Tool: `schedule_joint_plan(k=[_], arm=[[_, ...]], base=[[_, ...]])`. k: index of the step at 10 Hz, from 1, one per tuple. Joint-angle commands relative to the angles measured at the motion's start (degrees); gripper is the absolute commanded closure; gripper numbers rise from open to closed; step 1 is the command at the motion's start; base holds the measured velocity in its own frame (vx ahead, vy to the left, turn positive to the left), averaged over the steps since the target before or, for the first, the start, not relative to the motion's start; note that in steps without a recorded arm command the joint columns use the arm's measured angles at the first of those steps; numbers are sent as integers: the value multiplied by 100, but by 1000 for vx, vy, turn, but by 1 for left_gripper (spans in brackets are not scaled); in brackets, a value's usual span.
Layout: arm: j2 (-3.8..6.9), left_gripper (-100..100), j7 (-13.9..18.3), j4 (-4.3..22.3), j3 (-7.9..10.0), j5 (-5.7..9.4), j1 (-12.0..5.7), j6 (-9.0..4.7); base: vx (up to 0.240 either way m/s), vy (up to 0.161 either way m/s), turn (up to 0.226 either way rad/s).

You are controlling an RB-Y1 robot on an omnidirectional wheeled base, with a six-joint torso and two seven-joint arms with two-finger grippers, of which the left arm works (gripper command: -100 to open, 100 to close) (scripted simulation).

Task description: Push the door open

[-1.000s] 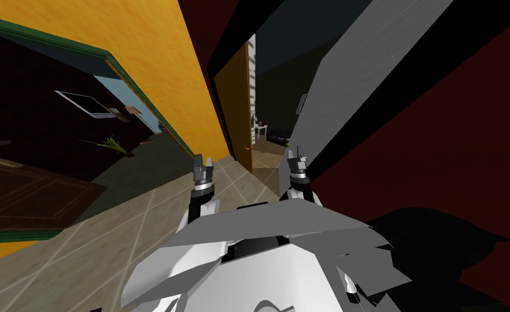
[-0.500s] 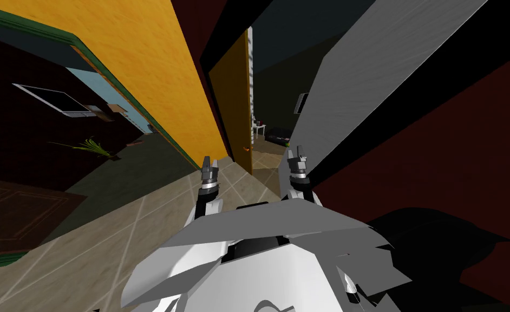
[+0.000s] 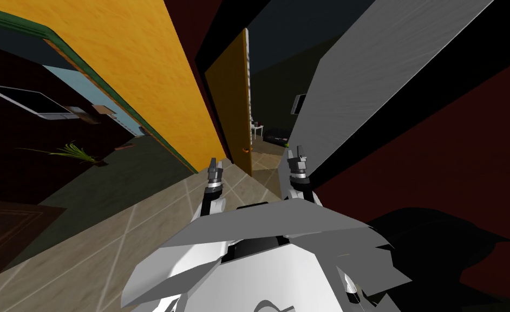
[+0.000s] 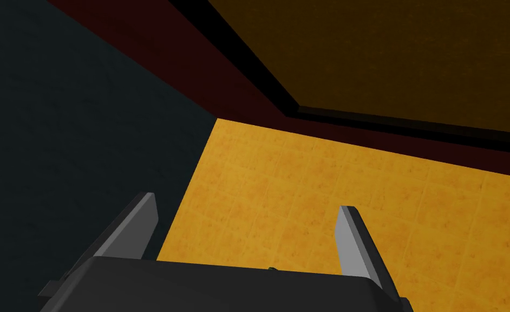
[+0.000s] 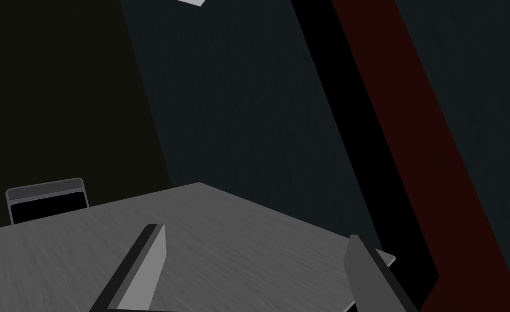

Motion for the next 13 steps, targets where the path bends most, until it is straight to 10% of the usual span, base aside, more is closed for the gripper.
schedule_joint_plan(k=[1,13], arm=[[30,-100,8,238,-68,45,-103,-21],[117,-100,21,1807,-554,309,-718,-222]], base=[[131,75,-102],[89,71,-85]])
